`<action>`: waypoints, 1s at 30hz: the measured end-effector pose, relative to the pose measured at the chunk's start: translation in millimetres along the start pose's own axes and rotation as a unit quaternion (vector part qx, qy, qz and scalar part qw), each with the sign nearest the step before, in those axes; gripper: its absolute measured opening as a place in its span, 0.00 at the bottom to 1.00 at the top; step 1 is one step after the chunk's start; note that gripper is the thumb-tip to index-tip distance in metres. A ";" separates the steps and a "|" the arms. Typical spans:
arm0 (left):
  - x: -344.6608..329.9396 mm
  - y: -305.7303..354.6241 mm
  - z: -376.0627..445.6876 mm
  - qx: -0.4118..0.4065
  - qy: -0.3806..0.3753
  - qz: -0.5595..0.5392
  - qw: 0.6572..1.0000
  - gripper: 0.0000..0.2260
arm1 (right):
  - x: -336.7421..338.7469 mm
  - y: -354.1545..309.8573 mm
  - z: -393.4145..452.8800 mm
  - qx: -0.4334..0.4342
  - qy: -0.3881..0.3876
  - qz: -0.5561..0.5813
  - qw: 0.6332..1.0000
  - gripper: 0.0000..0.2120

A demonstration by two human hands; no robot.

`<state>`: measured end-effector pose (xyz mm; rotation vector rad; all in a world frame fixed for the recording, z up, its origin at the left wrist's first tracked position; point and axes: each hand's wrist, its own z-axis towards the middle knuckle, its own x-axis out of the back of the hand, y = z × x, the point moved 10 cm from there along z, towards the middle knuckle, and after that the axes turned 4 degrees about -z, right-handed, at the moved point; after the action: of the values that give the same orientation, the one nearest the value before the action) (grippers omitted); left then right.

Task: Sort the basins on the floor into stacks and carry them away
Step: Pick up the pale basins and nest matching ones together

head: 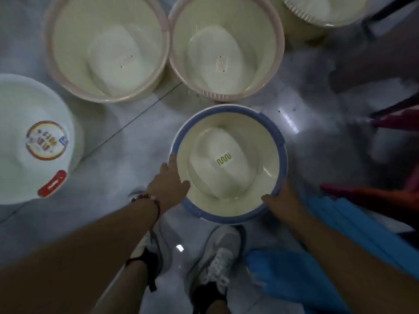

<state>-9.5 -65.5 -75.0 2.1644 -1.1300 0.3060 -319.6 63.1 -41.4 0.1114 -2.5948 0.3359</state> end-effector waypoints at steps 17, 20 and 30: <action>128.2 -0.6 -49.7 0.079 0.032 -0.217 0.972 0.09 | 34.3 -50.2 -85.7 -0.090 -0.036 0.112 0.989 0.08; 188.5 23.6 -75.4 0.077 0.058 -0.228 0.969 0.17 | 58.2 -102.7 -124.5 -0.073 -0.030 0.090 0.993 0.12; 324.6 158.5 -40.5 -0.007 0.054 -0.217 0.975 0.10 | 145.3 -314.8 -143.0 0.061 0.022 -0.031 0.997 0.14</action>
<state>62.3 -310.4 184.0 2.2807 -0.5744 0.2126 -330.8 -206.2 219.5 0.2236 -2.5203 0.4697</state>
